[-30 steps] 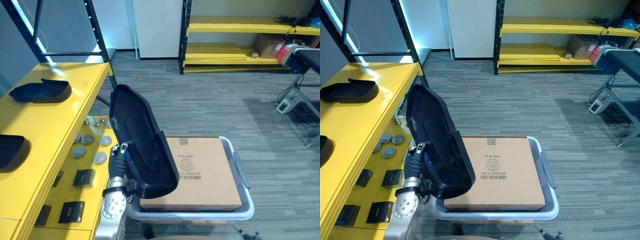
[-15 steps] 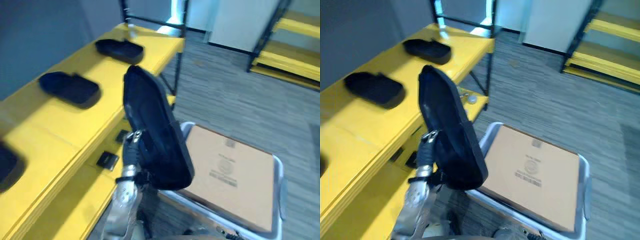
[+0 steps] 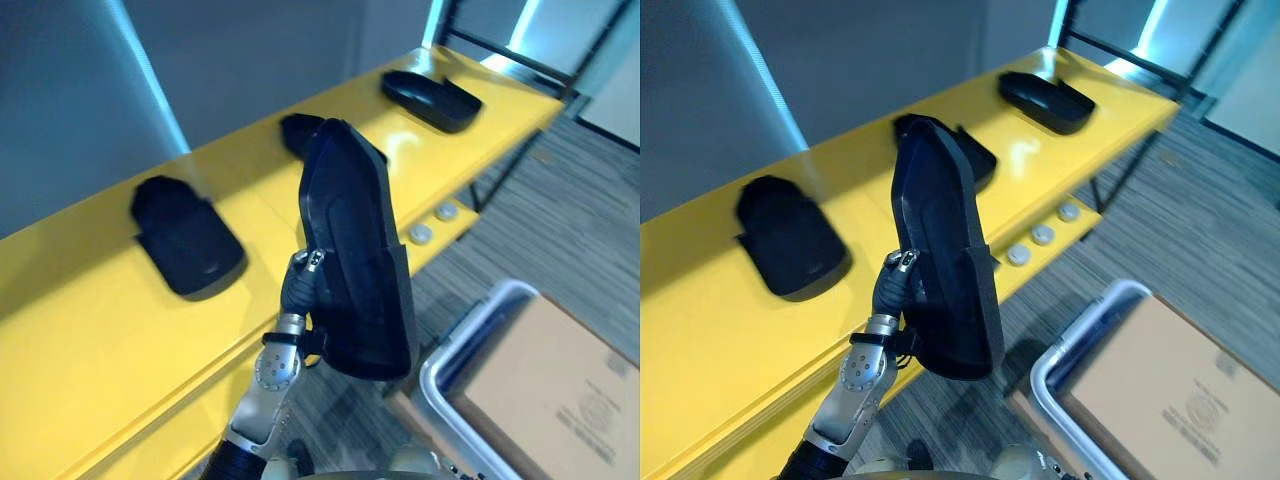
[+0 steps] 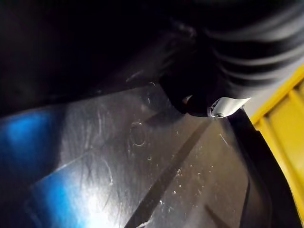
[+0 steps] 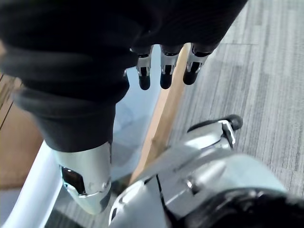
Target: Walk over and take plastic housings, then place them on the shelf
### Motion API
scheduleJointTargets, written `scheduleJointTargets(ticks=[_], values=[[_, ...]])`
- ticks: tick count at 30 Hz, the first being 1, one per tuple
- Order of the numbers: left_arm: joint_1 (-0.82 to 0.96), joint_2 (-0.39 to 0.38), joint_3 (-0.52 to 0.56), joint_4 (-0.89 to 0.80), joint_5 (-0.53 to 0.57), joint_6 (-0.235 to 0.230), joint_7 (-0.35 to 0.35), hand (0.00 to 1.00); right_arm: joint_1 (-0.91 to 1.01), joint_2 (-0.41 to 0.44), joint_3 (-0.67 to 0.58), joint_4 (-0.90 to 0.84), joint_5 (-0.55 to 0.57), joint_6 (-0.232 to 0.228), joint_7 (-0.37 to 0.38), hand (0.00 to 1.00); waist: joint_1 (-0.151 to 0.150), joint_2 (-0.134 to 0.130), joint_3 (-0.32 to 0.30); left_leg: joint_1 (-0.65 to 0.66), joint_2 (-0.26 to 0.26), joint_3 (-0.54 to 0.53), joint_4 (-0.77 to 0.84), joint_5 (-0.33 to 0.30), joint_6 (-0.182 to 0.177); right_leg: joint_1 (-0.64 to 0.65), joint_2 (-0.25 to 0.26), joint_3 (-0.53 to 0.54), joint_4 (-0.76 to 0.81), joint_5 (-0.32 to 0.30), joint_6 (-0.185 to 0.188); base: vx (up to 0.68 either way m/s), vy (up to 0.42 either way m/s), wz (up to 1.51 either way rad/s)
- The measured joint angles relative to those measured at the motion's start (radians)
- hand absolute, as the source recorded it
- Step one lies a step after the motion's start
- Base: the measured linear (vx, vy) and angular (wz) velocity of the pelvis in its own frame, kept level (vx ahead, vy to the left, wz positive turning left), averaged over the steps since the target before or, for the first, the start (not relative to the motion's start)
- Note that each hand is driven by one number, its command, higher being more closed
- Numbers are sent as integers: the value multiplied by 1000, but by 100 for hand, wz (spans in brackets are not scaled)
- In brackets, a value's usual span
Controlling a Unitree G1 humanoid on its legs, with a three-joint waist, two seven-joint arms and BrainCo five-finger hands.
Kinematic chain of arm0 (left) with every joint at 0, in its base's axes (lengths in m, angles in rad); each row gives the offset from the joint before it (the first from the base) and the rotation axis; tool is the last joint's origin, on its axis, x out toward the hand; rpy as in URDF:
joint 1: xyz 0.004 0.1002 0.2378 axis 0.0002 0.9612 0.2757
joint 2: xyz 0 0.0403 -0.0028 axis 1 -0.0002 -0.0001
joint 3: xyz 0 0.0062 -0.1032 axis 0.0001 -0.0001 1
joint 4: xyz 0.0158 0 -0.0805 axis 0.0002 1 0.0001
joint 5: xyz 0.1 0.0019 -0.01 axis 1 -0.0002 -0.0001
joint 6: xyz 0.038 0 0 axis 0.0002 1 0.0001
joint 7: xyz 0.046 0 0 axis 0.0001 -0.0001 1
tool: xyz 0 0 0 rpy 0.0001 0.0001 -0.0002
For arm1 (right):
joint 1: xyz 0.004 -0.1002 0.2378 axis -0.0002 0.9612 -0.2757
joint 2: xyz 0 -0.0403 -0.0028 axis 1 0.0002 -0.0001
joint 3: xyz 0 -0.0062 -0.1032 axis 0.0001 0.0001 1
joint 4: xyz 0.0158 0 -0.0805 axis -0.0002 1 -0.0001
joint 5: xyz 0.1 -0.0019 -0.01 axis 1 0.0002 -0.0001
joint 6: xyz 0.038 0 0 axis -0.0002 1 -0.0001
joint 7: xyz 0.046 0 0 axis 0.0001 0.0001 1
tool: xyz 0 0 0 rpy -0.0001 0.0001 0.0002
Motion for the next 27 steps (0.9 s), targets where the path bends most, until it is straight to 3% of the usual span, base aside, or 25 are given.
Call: scheduleJointTargets(ticks=[2, 3, 4, 5, 7, 10, 15, 21, 24, 25, 27], values=[[19, -19, 3, 0, -1, -1, -2, 100, 16, -1, 18, -30, 9, 4, -1, 0, -3, 3, 6, 15, -11, -96, 15, 1, -19, -73, 73, 102, -20, 9, 16, 189, -105, 150], [25, -28, 5, -1, -1, -1, -3, 100, 24, 1, 26, -35, 15, 8, 0, 0, -2, -11, 10, 13, -19, -127, 36, -11, -35, -78, 73, 128, -63, 35, 31, 165, -136, 143], [37, -31, 7, -14, -1, -1, -4, 100, 38, 12, 38, -36, 19, 9, 2, 0, 3, -41, 6, 6, -35, -147, 71, -32, -48, -69, 46, 138, -131, 122, 34, 209, -215, 126], [69, -46, 25, -31, -1, -2, -7, 100, 40, 11, 43, -40, 24, 15, 14, 0, 10, -43, 13, -2, -4, -138, 123, -66, -71, -48, 39, 73, -117, 148, 17, 183, -182, 101], [101, -53, 43, -59, -1, -2, -10, 100, 53, 10, 51, -71, 23, 15, 18, 0, 22, -34, 6, -13, 58, -63, 141, -71, -87, -20, 57, 9, -156, 142, 7, 217, -242, 80], [115, -56, 67, -88, -2, -2, -12, 100, 41, 13, 60, -104, 18, 8, 19, 0, 45, -38, 5, 7, 90, -34, 74, -39, -133, 9, 62, -44, -195, 143, 6, 131, -151, 52], [175, -67, 131, -100, -6, 0, -11, 100, 24, 18, 63, -110, 7, 6, 18, 0, 82, -46, -32, 25, 90, -40, 34, -23, -130, 67, 65, -82, -256, 146, 5, 69, -4, 21], [225, -67, 183, -100, -13, 2, -9, 100, 17, 37, 63, -107, -18, 6, 17, 0, 92, -67, -58, 42, 81, -35, -21, 22, -127, 117, 72, -98, -378, 216, 14, 25, 51, 9], [231, -67, 187, -107, -13, 4, -12, 100, 17, 39, 63, -101, -22, 6, 17, 0, 92, -70, -56, 18, 70, -49, -4, 26, -128, 129, 58, -128, -391, 217, 16, -71, 58, 41], [230, -70, 188, -115, -13, 4, -13, 100, 12, 36, 63, -79, -23, 6, 16, 0, 82, -79, -49, -37, 82, -18, 50, 7, -147, 124, 33, -173, -397, 218, 17, -105, 56, 79], [225, -71, 186, -119, -13, 4, -13, 100, -5, 18, 66, -53, -24, 8, 15, 0, 81, -72, -39, -84, 169, 142, 158, -21, -101, 117, 17, -206, -388, 217, 16, -138, 104, 72]])
